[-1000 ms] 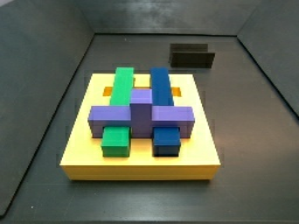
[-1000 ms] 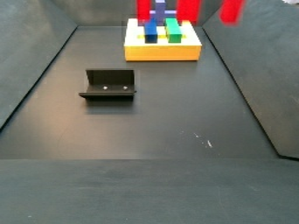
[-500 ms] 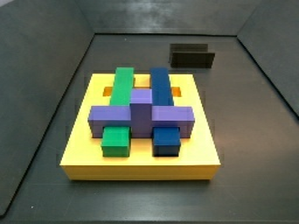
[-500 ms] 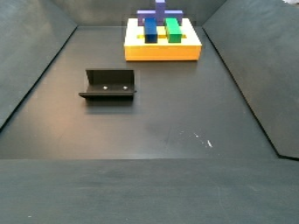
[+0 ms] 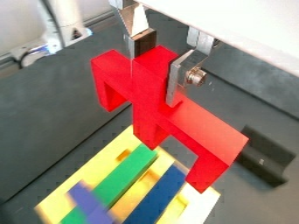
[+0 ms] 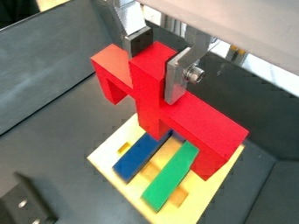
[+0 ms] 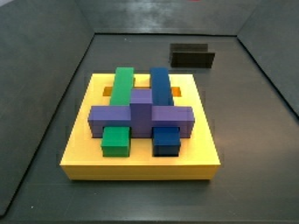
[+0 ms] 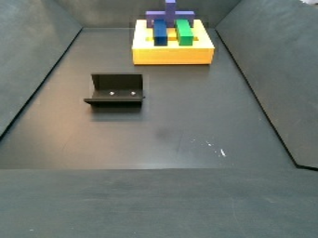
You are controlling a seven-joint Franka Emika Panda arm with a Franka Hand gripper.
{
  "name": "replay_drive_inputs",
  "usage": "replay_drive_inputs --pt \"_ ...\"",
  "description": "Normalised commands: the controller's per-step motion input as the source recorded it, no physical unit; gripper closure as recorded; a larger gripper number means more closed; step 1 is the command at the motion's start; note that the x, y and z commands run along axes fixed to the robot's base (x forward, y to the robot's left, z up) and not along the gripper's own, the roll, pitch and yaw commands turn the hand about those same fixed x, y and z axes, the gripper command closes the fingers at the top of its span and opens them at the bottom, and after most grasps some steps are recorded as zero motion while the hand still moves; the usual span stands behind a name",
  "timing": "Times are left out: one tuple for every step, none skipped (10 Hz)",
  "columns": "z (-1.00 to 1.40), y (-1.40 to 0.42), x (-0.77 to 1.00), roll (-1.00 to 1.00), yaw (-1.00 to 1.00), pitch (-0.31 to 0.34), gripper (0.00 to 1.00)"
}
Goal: Pick up the red object. Move up. Move to above the board. Insert the red object.
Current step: Move to above the board, then insert the red object.
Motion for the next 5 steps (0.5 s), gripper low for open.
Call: replay_drive_inputs --pt "0.06 -0.28 0.10 0.02 0.01 0.152 1.00" --pt "-0.03 0.01 0.00 0.01 0.00 0.000 1.00" --pt "-0.50 0.01 0.00 0.00 0.00 0.000 1.00" --pt "-1.00 0.00 0.00 0.06 0.05 -0.123 1.00" --pt "-0.91 0.13 -0.06 0.19 0.11 -0.107 1.00"
